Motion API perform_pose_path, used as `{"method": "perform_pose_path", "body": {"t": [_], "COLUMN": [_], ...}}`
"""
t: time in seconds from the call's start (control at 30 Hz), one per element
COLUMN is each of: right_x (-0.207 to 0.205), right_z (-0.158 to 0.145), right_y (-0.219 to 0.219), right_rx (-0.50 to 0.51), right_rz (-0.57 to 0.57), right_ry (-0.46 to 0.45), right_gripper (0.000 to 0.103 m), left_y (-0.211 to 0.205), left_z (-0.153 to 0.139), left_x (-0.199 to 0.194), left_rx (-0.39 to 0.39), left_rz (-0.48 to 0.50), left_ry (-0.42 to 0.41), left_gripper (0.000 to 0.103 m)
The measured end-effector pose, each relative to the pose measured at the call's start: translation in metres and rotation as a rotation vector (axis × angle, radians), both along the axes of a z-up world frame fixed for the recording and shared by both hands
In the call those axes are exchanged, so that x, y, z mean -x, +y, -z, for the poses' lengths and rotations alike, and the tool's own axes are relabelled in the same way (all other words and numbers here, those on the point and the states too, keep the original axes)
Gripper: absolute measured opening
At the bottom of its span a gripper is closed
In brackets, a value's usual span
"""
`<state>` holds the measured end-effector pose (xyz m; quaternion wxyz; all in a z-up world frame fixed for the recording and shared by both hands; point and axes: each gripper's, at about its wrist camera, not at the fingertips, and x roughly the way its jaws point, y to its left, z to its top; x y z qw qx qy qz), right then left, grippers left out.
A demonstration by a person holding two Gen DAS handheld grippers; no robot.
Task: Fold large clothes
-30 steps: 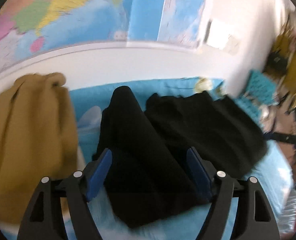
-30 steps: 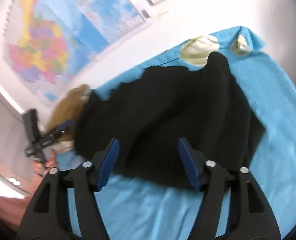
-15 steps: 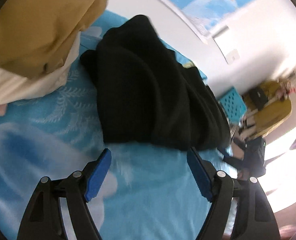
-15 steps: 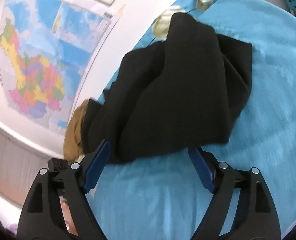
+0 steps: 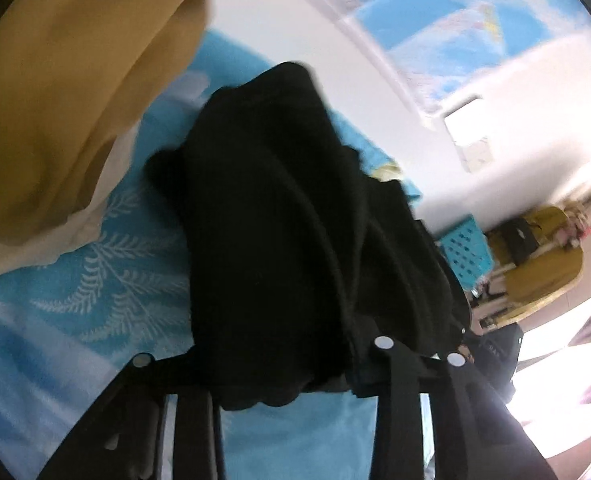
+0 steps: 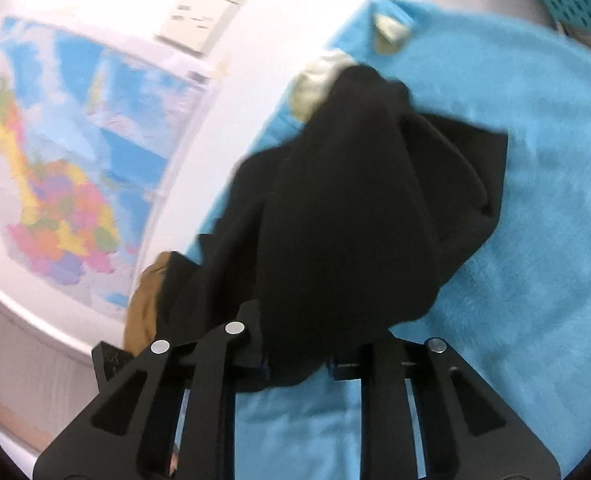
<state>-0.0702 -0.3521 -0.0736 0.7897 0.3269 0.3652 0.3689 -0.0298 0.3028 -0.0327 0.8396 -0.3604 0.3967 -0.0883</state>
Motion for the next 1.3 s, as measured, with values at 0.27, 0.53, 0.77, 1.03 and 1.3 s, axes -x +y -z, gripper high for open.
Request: {"method": "perform_pose_path", "body": {"t": [0.27, 0.53, 0.77, 1.03, 1.3], "right_x": [0.058, 0.073, 0.127, 0.078, 0.038], "right_z": [-0.019, 0.019, -0.051, -0.031, -0.034], "right_y": [-0.039, -0.044, -0.038, 0.053, 0.058], "right_rx": [0.079, 0.333, 0.376, 0.532, 0.541], "right_rz": [-0.084, -0.112, -0.254, -0.287, -0.23], "right_ry": [-0.042, 0.07, -0.241, -0.283, -0.293], "right_gripper": [0.022, 0.064, 0.065, 0.07, 0.004], "left_y": [-0.025, -0.035, -0.044, -0.071, -0.069], "left_z": [-0.022, -0.012, -0.069, -0.017, -0.017], "left_x": [0.064, 0.106, 0.121, 0.039, -0.001], "left_rx": [-0.014, -0.255, -0.419, -0.5, -0.575], "left_rz": [0.157, 0.167, 0.146, 0.241, 0.208], "left_ry": [-0.06, -0.058, -0.236, -0.052, -0.027], "left_gripper": [0.038, 0.055, 0.078, 0.078, 0.007]}}
